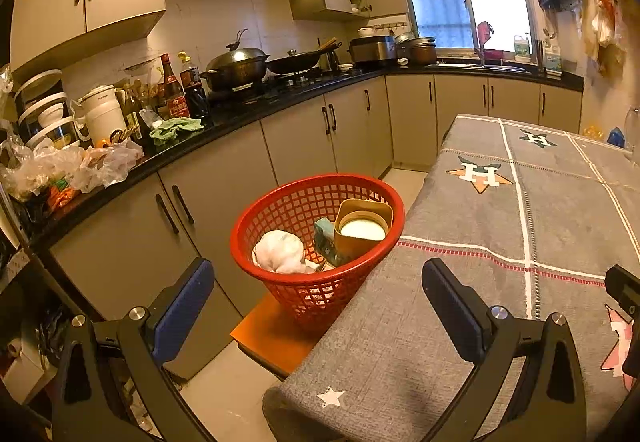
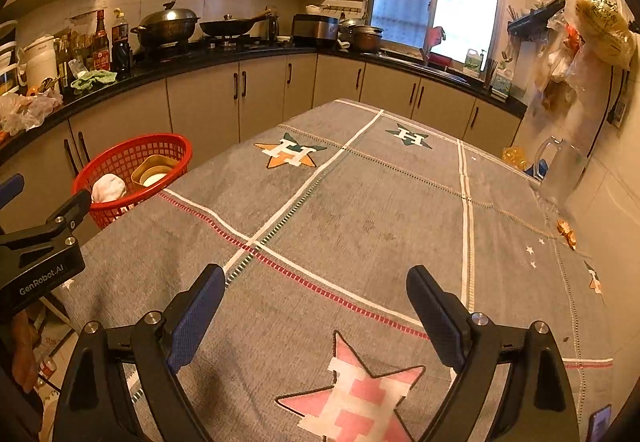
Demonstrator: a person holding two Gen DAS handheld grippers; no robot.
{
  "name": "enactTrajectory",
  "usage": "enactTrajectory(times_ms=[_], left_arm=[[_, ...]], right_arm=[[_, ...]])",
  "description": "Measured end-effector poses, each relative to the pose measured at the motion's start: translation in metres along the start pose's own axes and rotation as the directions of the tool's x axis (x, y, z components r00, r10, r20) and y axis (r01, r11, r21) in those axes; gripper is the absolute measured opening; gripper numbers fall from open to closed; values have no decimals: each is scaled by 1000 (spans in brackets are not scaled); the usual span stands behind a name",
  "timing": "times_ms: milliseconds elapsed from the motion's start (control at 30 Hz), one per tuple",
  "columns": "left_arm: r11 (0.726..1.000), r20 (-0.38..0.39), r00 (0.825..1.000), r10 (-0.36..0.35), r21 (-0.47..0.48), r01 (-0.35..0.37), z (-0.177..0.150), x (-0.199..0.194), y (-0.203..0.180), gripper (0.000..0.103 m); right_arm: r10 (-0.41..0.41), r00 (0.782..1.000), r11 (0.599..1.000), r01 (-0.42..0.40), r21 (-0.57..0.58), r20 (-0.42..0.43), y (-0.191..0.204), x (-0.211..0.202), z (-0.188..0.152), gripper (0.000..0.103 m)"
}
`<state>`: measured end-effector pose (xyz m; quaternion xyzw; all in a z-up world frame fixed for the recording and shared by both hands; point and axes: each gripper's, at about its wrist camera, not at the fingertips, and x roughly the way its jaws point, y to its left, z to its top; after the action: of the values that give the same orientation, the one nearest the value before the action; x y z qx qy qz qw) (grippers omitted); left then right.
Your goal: Collect trash
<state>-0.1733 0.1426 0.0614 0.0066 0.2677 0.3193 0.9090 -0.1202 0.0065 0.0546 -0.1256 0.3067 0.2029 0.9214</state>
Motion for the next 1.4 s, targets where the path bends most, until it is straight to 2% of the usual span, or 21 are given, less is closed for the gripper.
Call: enactTrajectory(times_ms=[1400], left_arm=[[1000, -20, 1000, -14, 14, 15, -7, 10, -2, 103]], right_arm=[[4, 999, 1000, -3, 24, -37, -4, 12, -5, 95]])
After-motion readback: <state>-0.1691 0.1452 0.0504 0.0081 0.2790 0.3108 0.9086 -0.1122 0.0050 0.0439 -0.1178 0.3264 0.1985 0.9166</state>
